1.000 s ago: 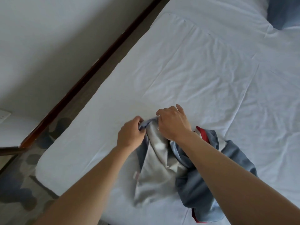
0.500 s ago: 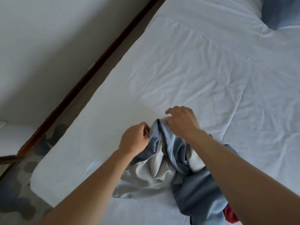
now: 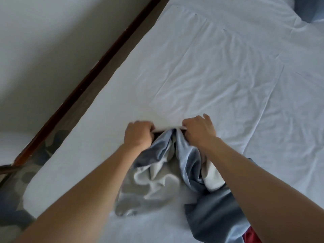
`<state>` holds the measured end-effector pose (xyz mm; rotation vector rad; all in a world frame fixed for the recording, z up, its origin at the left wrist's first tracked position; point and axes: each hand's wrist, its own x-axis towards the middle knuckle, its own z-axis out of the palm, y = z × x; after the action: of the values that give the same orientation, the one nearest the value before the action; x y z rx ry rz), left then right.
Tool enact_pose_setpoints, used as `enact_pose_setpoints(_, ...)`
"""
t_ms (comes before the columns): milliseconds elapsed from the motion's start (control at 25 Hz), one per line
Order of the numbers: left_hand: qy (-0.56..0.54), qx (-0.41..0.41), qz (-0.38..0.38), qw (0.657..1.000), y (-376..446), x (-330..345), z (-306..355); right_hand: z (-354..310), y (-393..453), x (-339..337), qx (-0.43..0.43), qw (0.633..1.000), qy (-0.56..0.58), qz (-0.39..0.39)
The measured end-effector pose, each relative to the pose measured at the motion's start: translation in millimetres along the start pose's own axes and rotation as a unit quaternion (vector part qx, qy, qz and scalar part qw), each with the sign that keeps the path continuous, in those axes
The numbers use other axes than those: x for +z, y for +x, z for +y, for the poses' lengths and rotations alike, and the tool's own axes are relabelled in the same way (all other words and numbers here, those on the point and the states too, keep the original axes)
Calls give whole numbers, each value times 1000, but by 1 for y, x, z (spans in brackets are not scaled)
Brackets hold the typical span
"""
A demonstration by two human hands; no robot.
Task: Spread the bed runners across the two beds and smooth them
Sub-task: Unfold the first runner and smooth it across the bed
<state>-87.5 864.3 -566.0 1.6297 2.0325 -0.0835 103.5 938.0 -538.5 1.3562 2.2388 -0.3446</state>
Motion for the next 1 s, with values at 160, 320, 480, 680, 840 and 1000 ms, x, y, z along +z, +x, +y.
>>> enact_pose_setpoints(160,37,164,145,975,42,-42,17,9,15,-23,50,996,15,70)
enact_pose_setpoints(320,52,50,29,997,39,-28,-12,0,30,-27,12,983,148,105)
enact_pose_setpoints(480,-3,-87,-45,995,45,-34,-36,-38,48,-18,-66,989,105,78)
enact_pose_setpoints(680,-15,-77,-177,981,60,-44,-49,-41,55,-31,-7,986,124,115)
enact_pose_setpoints(840,-80,-32,-267,960,68,-48,-37,-14,46,-48,51,982,145,110)
enact_pose_setpoints(1000,-38,38,-65,996,74,-66,-20,-27,50,-55,-43,964,236,115)
